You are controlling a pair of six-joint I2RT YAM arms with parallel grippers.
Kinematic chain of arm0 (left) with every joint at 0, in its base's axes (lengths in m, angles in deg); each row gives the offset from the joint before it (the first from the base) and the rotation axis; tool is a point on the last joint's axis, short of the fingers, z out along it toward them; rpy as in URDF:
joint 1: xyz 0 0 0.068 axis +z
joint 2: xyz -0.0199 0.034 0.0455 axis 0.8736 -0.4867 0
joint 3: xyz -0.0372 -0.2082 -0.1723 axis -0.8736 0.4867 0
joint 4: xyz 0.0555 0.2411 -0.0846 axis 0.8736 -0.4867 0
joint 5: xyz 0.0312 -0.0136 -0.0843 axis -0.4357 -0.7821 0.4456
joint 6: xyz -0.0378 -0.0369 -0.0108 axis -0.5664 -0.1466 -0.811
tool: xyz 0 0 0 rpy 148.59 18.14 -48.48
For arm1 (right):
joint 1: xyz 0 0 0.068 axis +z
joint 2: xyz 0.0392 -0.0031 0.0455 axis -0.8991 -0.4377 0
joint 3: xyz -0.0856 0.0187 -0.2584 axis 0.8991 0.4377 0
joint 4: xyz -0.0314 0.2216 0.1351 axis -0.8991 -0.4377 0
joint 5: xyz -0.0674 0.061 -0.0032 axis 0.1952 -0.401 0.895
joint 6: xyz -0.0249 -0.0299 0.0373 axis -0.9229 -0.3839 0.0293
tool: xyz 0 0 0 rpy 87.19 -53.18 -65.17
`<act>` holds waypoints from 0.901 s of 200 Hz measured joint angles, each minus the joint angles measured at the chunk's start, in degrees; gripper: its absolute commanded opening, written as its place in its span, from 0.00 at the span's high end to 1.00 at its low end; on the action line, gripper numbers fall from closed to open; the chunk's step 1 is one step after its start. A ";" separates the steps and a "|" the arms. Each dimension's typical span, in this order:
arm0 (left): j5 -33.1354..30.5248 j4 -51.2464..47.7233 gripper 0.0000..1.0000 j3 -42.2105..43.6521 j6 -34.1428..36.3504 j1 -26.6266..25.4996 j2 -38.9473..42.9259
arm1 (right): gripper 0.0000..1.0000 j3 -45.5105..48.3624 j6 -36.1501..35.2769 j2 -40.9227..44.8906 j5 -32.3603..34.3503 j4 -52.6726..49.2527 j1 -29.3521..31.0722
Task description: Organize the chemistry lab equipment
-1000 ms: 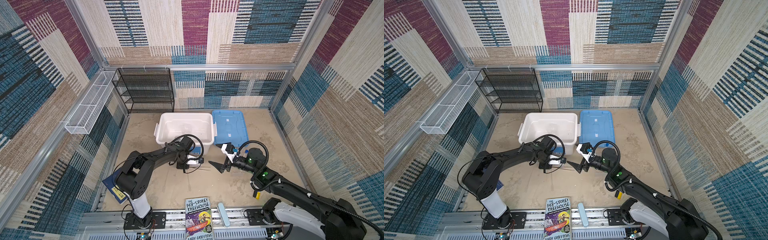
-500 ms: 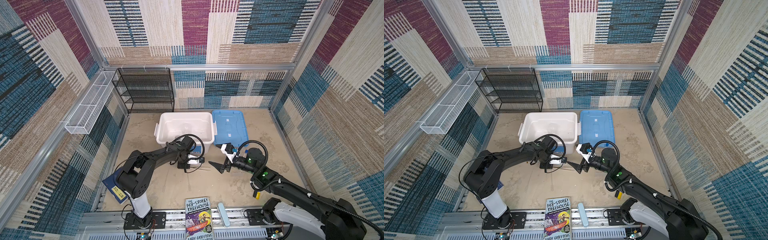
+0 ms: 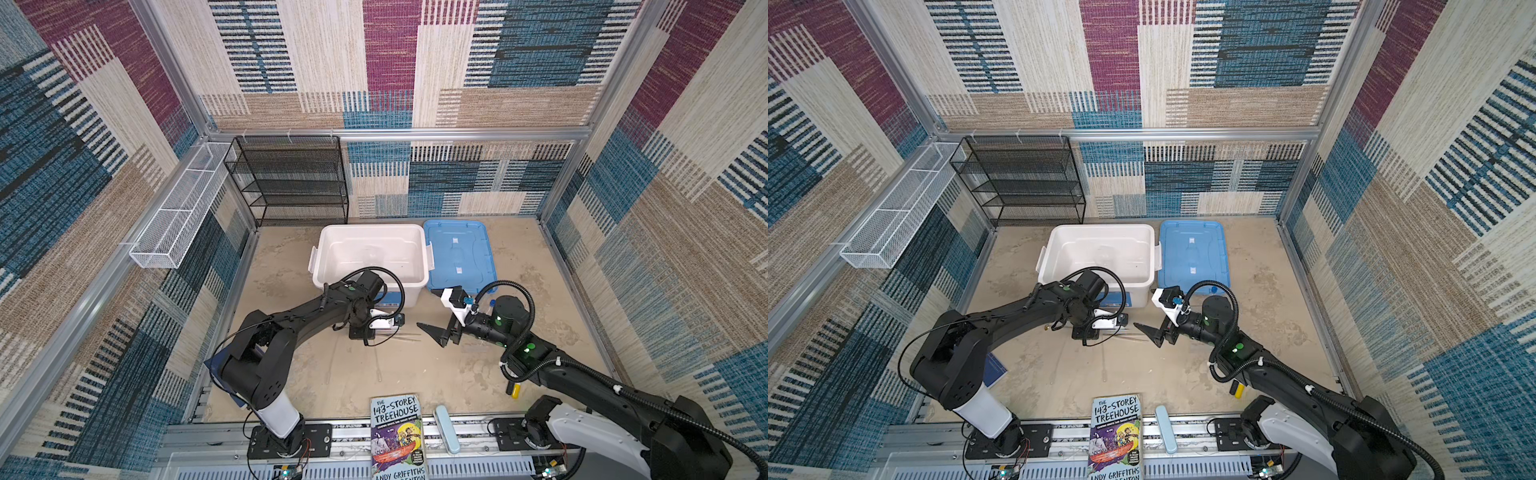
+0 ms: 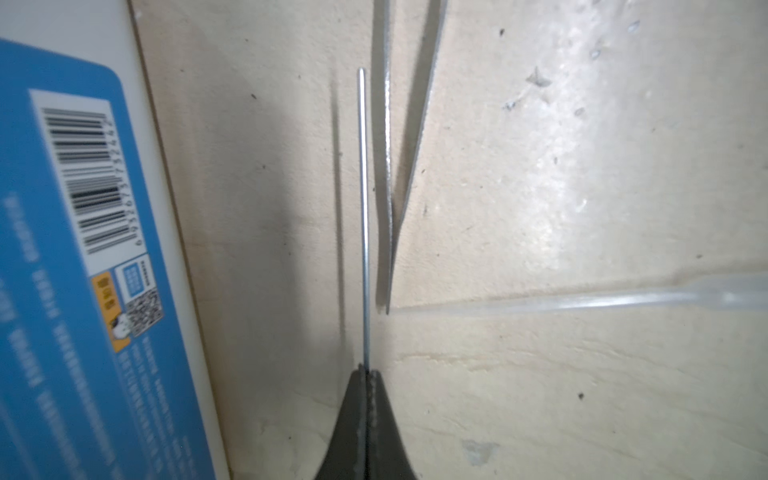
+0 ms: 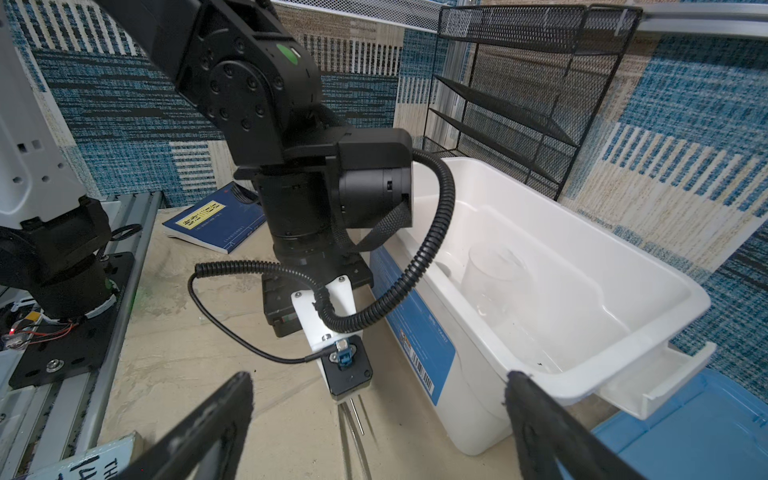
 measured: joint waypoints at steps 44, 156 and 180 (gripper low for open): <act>0.50 -0.63 1.00 0.00 -0.42 0.55 2.89 | 0.04 -0.07 -0.20 0.11 0.59 0.02 0.00; 2.86 -4.55 1.00 -3.17 -1.64 0.59 18.71 | 0.05 -3.28 0.31 -1.36 0.07 0.07 0.02; 2.99 -6.25 1.00 -4.70 -1.62 0.48 21.94 | 0.05 -4.15 0.76 -2.03 -0.90 0.50 0.02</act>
